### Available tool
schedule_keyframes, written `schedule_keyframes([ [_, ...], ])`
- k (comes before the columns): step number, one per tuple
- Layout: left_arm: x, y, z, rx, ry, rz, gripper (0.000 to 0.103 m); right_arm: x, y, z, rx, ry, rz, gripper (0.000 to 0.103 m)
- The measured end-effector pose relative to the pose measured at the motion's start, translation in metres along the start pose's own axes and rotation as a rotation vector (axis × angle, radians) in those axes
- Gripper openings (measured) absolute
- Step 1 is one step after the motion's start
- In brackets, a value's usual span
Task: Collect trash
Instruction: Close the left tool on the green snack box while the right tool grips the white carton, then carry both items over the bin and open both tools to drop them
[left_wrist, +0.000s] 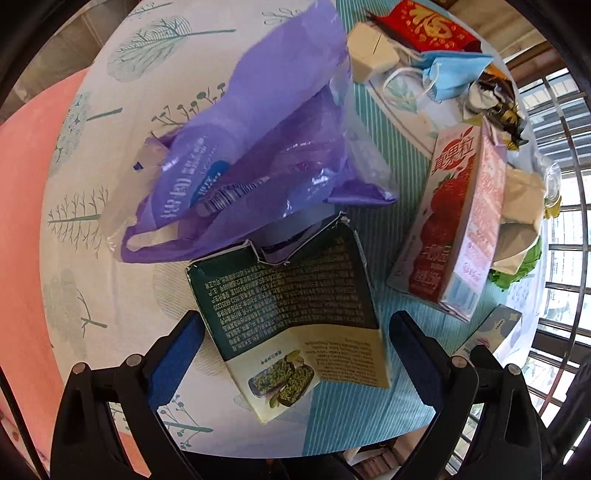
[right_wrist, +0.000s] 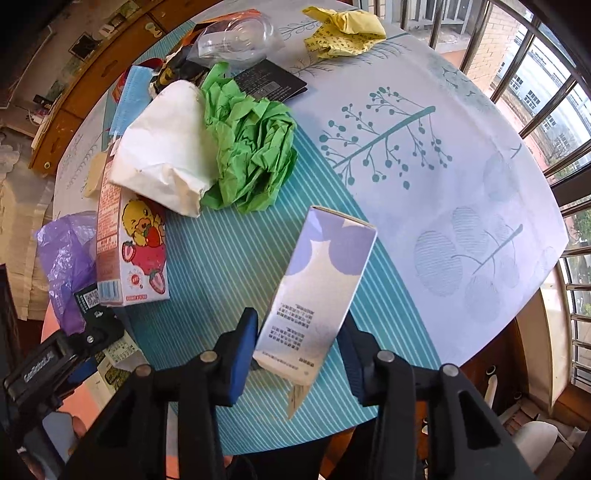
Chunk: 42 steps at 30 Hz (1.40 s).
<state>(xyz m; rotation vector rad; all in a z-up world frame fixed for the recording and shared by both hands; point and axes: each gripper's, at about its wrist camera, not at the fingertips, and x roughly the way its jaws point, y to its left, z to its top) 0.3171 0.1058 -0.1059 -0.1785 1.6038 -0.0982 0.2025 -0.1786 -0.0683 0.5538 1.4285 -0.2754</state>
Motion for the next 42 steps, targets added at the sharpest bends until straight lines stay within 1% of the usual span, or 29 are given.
schedule_keyframes([
  [1, 0.002, 0.0, 0.0, 0.001, 0.008, -0.005, 0.092, -0.001, 0.002, -0.003, -0.008, 0.003, 0.0, 0.042],
  [2, 0.003, -0.001, 0.0, 0.003, 0.012, -0.01, 0.092, -0.001, 0.002, -0.005, -0.018, 0.004, 0.001, 0.041],
  [5, 0.001, -0.004, -0.001, 0.024, -0.012, 0.004, 0.089, -0.003, 0.002, -0.013, -0.041, 0.002, 0.008, 0.04],
  [10, -0.011, -0.007, -0.012, 0.078, -0.058, 0.039, 0.083, -0.008, 0.004, -0.026, -0.074, 0.001, 0.031, 0.04],
  [15, -0.023, -0.013, -0.03, 0.116, -0.095, 0.049, 0.08, -0.025, 0.007, -0.035, -0.117, -0.006, 0.058, 0.04],
  [20, -0.048, -0.018, -0.059, 0.133, -0.141, 0.067, 0.079, -0.04, 0.004, -0.043, -0.173, -0.012, 0.092, 0.04],
  [24, -0.07, -0.036, -0.097, 0.112, -0.186, 0.062, 0.079, -0.054, -0.01, -0.031, -0.229, -0.026, 0.119, 0.04],
  [28, -0.087, -0.045, -0.137, 0.069, -0.224, 0.031, 0.079, -0.073, -0.026, -0.032, -0.317, -0.049, 0.135, 0.04],
  [29, -0.091, -0.05, -0.151, 0.055, -0.236, 0.024, 0.079, -0.077, -0.031, -0.034, -0.343, -0.051, 0.139, 0.04],
  [31, -0.093, -0.06, -0.167, 0.04, -0.256, 0.015, 0.079, -0.085, -0.04, -0.038, -0.386, -0.057, 0.152, 0.04],
  [32, -0.093, -0.063, -0.174, 0.034, -0.264, 0.011, 0.079, -0.09, -0.047, -0.042, -0.408, -0.063, 0.167, 0.04],
  [36, -0.092, -0.089, -0.218, 0.024, -0.307, 0.005, 0.08, -0.101, -0.072, -0.058, -0.488, -0.081, 0.204, 0.04],
  [40, -0.084, -0.111, -0.264, 0.027, -0.331, 0.012, 0.08, -0.101, -0.101, -0.082, -0.554, -0.06, 0.236, 0.04],
  [42, -0.077, -0.119, -0.281, 0.037, -0.331, 0.026, 0.08, -0.096, -0.114, -0.092, -0.56, -0.039, 0.244, 0.04],
])
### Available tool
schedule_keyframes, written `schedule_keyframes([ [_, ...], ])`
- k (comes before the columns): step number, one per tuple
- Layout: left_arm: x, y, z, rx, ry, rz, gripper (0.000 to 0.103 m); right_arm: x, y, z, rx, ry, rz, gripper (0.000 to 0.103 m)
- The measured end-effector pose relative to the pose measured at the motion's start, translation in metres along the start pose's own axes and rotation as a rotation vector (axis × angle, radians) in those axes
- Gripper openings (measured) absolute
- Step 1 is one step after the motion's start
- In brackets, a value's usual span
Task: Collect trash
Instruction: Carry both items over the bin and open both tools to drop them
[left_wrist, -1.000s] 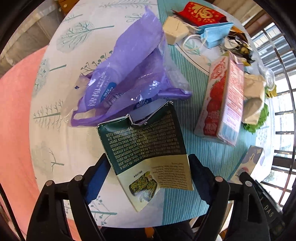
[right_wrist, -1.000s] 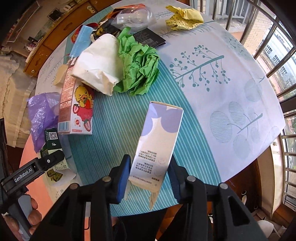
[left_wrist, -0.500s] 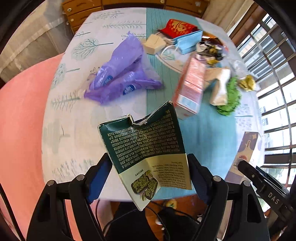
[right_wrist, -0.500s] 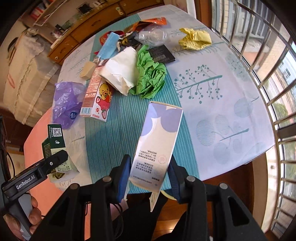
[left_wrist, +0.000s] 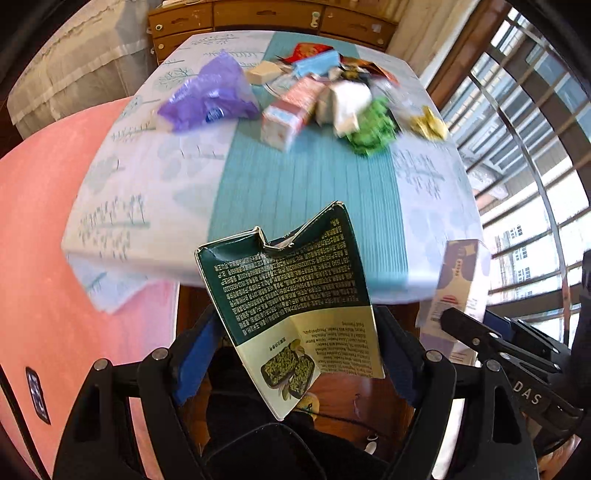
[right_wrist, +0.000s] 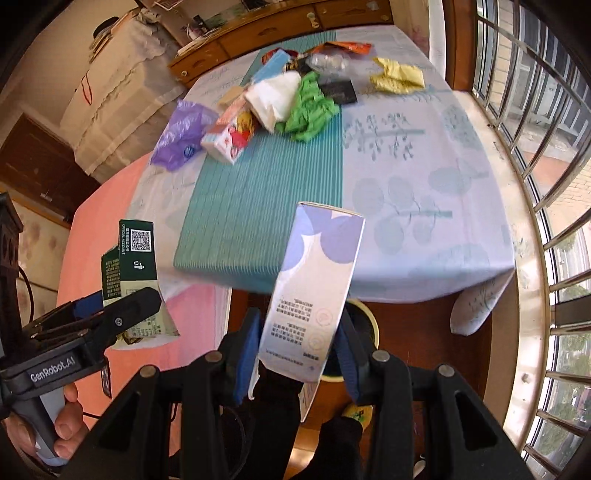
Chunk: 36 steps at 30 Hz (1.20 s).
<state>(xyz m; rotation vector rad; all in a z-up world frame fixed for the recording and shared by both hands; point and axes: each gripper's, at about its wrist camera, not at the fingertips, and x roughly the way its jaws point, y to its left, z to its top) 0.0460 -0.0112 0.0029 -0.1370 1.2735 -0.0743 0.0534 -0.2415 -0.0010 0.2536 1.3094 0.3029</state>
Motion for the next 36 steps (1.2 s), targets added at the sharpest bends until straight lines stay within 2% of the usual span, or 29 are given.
schedule_keyframes([
  [7, 0.011, -0.017, -0.053, 0.056, 0.076, 0.058, 0.08, 0.026, -0.018, -0.048, 0.05, 0.095, 0.028, 0.04],
  [12, 0.04, -0.015, -0.079, 0.081, 0.13, 0.07, 0.081, 0.063, -0.024, -0.078, 0.084, 0.152, 0.024, 0.04],
  [17, 0.097, -0.007, -0.097, 0.09, 0.193, 0.076, 0.082, 0.115, -0.038, -0.103, 0.133, 0.202, 0.014, 0.04],
  [22, 0.164, 0.007, -0.106, 0.08, 0.236, 0.055, 0.082, 0.179, -0.059, -0.121, 0.17, 0.211, -0.017, 0.04],
  [31, 0.28, 0.031, -0.114, 0.105, 0.232, 0.036, 0.085, 0.283, -0.09, -0.137, 0.188, 0.174, -0.08, 0.041],
  [32, 0.289, 0.032, -0.115, 0.108, 0.22, 0.034, 0.086, 0.292, -0.092, -0.137, 0.186, 0.171, -0.09, 0.042],
  [33, 0.296, 0.035, -0.115, 0.111, 0.213, 0.03, 0.087, 0.299, -0.093, -0.137, 0.183, 0.17, -0.1, 0.049],
  [34, 0.302, 0.036, -0.115, 0.11, 0.21, 0.018, 0.088, 0.306, -0.095, -0.137, 0.18, 0.17, -0.107, 0.06],
  [36, 0.317, 0.039, -0.118, 0.099, 0.224, -0.021, 0.09, 0.315, -0.096, -0.138, 0.18, 0.157, -0.119, 0.069],
])
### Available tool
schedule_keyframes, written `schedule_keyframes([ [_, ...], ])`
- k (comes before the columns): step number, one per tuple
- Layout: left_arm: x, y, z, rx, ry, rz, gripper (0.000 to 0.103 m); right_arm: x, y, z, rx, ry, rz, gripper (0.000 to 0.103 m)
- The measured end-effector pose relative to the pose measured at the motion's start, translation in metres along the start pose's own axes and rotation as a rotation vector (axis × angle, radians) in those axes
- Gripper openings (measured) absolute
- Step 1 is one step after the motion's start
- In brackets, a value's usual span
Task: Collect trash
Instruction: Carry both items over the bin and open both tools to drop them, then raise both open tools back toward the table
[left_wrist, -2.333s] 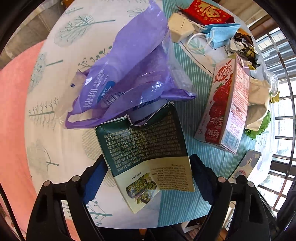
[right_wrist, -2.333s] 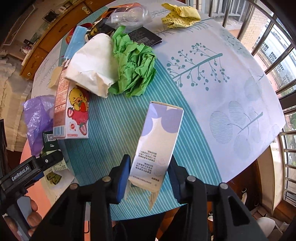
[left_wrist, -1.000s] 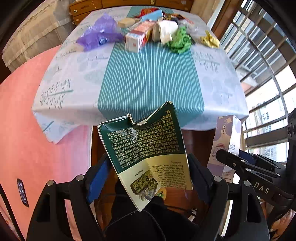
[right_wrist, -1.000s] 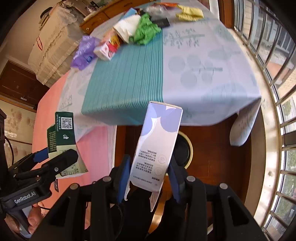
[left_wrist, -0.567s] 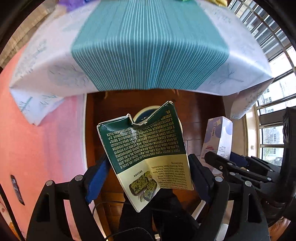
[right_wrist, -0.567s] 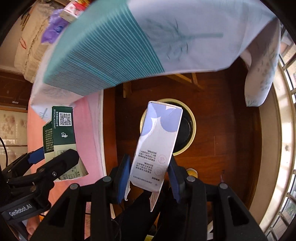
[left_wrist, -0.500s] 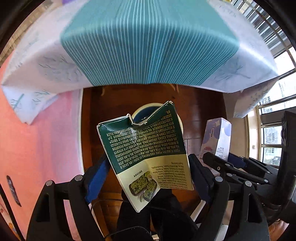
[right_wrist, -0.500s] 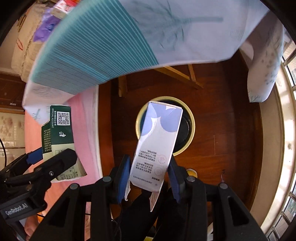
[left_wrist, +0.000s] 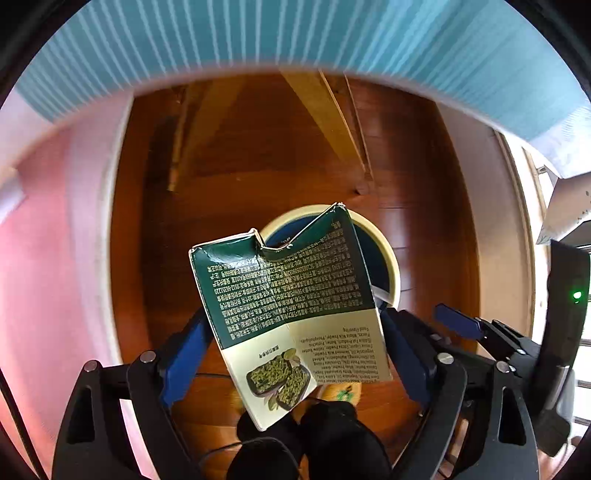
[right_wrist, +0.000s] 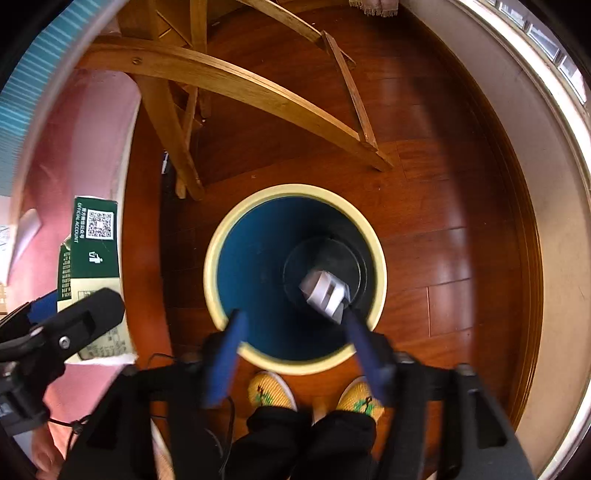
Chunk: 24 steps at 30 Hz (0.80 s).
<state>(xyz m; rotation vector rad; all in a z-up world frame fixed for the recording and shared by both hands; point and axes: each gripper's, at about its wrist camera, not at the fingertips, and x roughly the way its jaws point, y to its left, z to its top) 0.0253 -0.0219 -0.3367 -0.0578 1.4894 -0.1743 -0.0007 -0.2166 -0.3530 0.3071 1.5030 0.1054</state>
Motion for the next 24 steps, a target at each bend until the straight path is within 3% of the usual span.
schedule_keyframes([
  [2, 0.01, 0.005, 0.001, -0.017, 0.005, -0.021, 0.091, 0.006, -0.002, 0.001, 0.009, -0.011, -0.003, 0.069],
  [4, 0.011, 0.01, -0.001, -0.022, -0.023, -0.019, 0.102, 0.01, -0.004, 0.0, 0.02, -0.021, -0.018, 0.069],
  [16, -0.026, 0.017, -0.003, -0.007, -0.089, -0.002, 0.102, -0.015, -0.002, -0.004, 0.074, -0.07, -0.049, 0.069],
  [24, -0.088, 0.012, -0.007, 0.005, -0.107, 0.009, 0.102, -0.083, 0.016, -0.013, 0.099, -0.128, -0.033, 0.069],
])
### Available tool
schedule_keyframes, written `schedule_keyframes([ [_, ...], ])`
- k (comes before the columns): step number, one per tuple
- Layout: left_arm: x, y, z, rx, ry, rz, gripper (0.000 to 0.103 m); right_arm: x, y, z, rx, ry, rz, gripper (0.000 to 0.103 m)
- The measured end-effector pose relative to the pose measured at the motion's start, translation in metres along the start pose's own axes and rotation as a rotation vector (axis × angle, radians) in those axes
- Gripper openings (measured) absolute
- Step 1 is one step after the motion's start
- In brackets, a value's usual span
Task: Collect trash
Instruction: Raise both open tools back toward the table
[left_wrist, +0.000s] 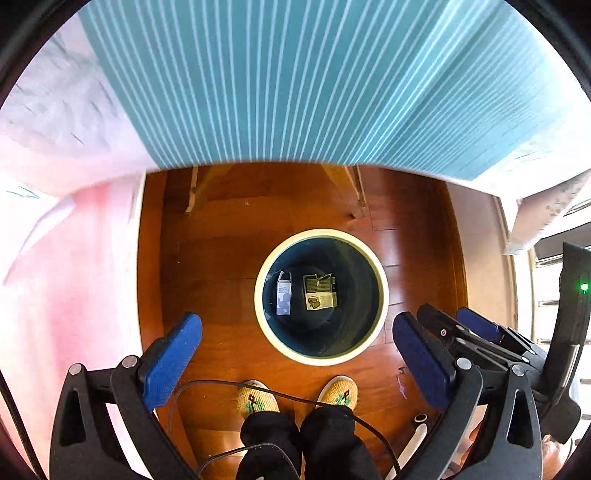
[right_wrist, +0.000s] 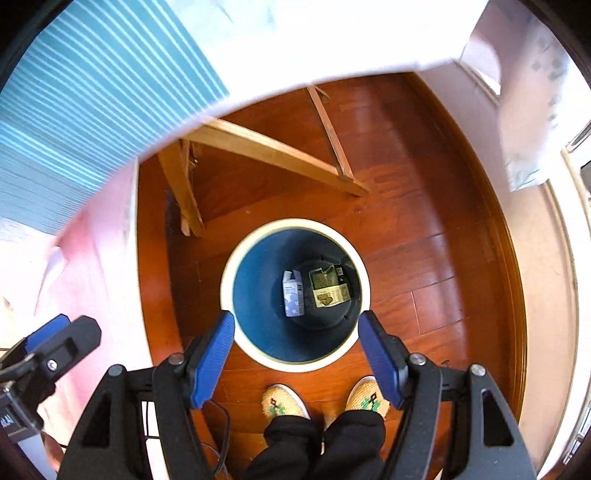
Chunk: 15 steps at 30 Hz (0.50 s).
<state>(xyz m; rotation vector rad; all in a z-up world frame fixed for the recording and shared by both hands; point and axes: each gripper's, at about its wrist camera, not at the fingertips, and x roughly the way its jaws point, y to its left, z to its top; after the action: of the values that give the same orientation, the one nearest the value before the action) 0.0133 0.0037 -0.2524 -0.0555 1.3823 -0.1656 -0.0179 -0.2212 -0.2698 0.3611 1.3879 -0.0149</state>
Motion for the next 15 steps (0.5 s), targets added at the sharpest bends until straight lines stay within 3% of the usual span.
schedule_keyframes([
  [15, -0.178, -0.015, 0.014, 0.148, -0.125, 0.02, 0.102, -0.155, 0.057, -0.005, -0.057, -0.103, 0.05, 0.069],
])
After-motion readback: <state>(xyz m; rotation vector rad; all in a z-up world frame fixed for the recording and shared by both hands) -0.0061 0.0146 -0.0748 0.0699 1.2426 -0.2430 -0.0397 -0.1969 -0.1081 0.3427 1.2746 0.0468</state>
